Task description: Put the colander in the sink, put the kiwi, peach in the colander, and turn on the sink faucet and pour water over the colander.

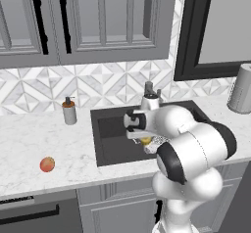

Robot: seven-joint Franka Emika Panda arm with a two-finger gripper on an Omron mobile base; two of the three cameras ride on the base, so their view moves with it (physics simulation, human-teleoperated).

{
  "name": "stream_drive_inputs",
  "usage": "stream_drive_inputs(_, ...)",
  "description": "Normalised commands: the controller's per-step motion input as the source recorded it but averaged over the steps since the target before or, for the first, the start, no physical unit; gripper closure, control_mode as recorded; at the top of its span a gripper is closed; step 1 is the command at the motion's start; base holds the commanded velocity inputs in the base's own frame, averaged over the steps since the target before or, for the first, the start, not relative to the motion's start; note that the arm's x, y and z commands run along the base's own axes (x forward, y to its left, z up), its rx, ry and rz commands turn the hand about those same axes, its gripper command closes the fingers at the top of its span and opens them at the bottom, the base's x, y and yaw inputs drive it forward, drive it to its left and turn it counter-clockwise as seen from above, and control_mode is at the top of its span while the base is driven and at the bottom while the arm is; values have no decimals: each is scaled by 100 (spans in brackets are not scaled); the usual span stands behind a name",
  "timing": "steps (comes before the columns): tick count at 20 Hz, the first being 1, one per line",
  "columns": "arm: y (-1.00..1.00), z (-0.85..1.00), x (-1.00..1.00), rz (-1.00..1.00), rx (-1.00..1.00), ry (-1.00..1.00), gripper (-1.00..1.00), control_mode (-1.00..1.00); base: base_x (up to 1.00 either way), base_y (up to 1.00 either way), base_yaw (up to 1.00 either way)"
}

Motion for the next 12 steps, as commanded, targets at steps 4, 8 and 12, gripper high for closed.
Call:
stream_drive_inputs(4,-63,-4,12,-3,0,-7,100,-100,0,0,0)
stream_drive_inputs(8,-46,-12,3,0,0,-6,100,-100,0,0,0)
stream_drive_inputs(12,-41,-28,1,0,0,-9,100,-100,0,0,0)
